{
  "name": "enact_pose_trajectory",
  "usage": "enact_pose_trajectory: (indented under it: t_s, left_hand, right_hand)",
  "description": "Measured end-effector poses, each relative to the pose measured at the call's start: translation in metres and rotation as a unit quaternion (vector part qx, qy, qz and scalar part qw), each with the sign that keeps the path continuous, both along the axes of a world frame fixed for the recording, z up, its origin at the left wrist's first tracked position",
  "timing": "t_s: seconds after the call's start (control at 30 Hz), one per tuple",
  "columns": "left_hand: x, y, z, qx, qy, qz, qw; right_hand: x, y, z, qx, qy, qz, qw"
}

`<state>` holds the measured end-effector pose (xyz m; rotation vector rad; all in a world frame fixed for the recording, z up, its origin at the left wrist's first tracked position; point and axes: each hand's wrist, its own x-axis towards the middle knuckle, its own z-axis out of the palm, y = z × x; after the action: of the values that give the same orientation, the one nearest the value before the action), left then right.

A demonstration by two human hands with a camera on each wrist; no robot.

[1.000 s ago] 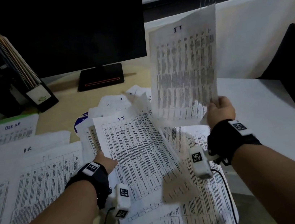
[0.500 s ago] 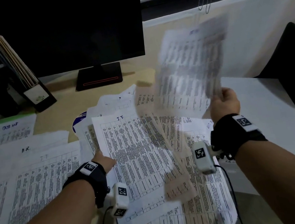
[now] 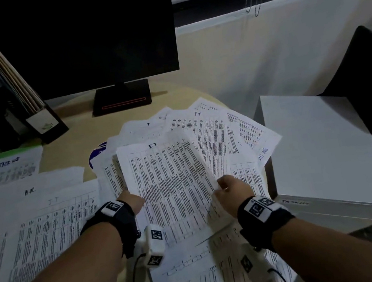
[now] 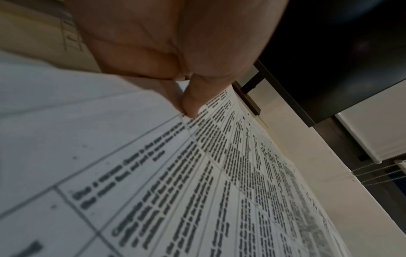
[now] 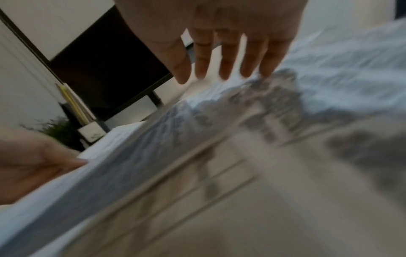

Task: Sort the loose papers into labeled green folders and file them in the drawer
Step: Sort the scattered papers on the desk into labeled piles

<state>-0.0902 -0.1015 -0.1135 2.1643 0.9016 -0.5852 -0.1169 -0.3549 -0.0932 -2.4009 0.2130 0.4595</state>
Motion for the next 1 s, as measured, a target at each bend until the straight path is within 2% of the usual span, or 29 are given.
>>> enact_pose_trajectory:
  t_s: [0.03, 0.07, 0.1, 0.13, 0.2, 0.23, 0.27, 0.3, 0.37, 0.4, 0.43, 0.47, 0.53, 0.6, 0.67, 0.77, 0.83, 0.87, 0.93, 1.0]
  left_hand:
    - [-0.005, -0.01, 0.018, 0.037, 0.031, -0.044, 0.998]
    - [-0.007, -0.012, 0.025, 0.109, 0.081, -0.173, 0.975]
    - [-0.011, -0.011, 0.027, 0.158, 0.08, -0.264, 0.948]
    - [-0.009, -0.009, 0.029, 0.189, 0.101, -0.311, 0.926]
    - [-0.008, -0.005, 0.024, 0.224, 0.122, -0.325, 0.911]
    - [-0.008, -0.007, 0.021, 0.199, 0.127, -0.292, 0.927]
    - [-0.007, -0.007, 0.022, 0.2, 0.142, -0.286, 0.926]
    - [-0.008, -0.011, 0.024, 0.22, 0.146, -0.345, 0.901]
    - [-0.005, -0.011, 0.029, 0.288, 0.169, -0.478, 0.812]
    - [-0.007, -0.014, 0.035, 0.289, 0.198, -0.471, 0.81]
    - [-0.006, -0.015, 0.037, 0.303, 0.218, -0.485, 0.791]
    - [-0.005, -0.016, 0.039, 0.306, 0.228, -0.489, 0.784]
    - [-0.004, -0.014, 0.038, 0.33, 0.227, -0.543, 0.738]
    - [-0.004, -0.011, 0.036, 0.346, 0.211, -0.569, 0.716]
    - [-0.002, -0.009, 0.029, 0.35, 0.218, -0.571, 0.71]
    - [-0.001, -0.007, 0.027, 0.365, 0.214, -0.588, 0.689]
    - [-0.002, -0.008, 0.027, 0.371, 0.22, -0.595, 0.678]
    - [-0.002, -0.008, 0.027, 0.379, 0.213, -0.602, 0.67]
    - [-0.004, -0.007, 0.026, 0.382, 0.197, -0.615, 0.662]
    - [-0.005, -0.007, 0.026, 0.378, 0.181, -0.615, 0.668]
  right_hand:
    - [0.003, -0.007, 0.002, -0.055, -0.013, -0.011, 0.998]
    - [0.006, -0.016, 0.002, -0.118, -0.019, -0.027, 0.992]
    - [0.009, -0.025, 0.0, -0.161, -0.011, -0.055, 0.985]
    - [0.013, -0.034, 0.0, -0.179, 0.018, -0.088, 0.98]
    - [0.021, -0.05, -0.005, -0.146, 0.089, -0.144, 0.975]
    - [0.024, -0.056, -0.008, -0.121, 0.118, -0.154, 0.974]
    - [0.026, -0.063, -0.011, -0.102, 0.136, -0.152, 0.974]
    - [0.026, -0.069, -0.013, -0.094, 0.135, -0.139, 0.977]
    - [0.026, -0.077, -0.012, -0.119, 0.123, -0.082, 0.982]
    - [0.025, -0.079, -0.011, -0.138, 0.118, -0.059, 0.982]
    - [0.025, -0.081, -0.009, -0.145, 0.115, -0.049, 0.981]
    - [0.025, -0.081, -0.004, -0.153, 0.109, -0.042, 0.981]
    - [0.029, -0.083, 0.005, -0.165, 0.066, -0.053, 0.983]
    - [0.035, -0.088, 0.013, -0.145, 0.01, -0.095, 0.985]
    - [0.038, -0.09, 0.021, -0.113, -0.004, -0.103, 0.988]
    - [0.036, -0.09, 0.022, -0.044, 0.099, -0.107, 0.988]
    - [0.034, -0.093, 0.019, -0.102, 0.151, -0.074, 0.98]
    - [0.036, -0.098, 0.016, -0.132, 0.145, -0.083, 0.977]
    - [0.041, -0.108, 0.017, -0.12, 0.093, -0.168, 0.974]
    - [0.042, -0.115, 0.022, -0.11, 0.053, -0.211, 0.97]
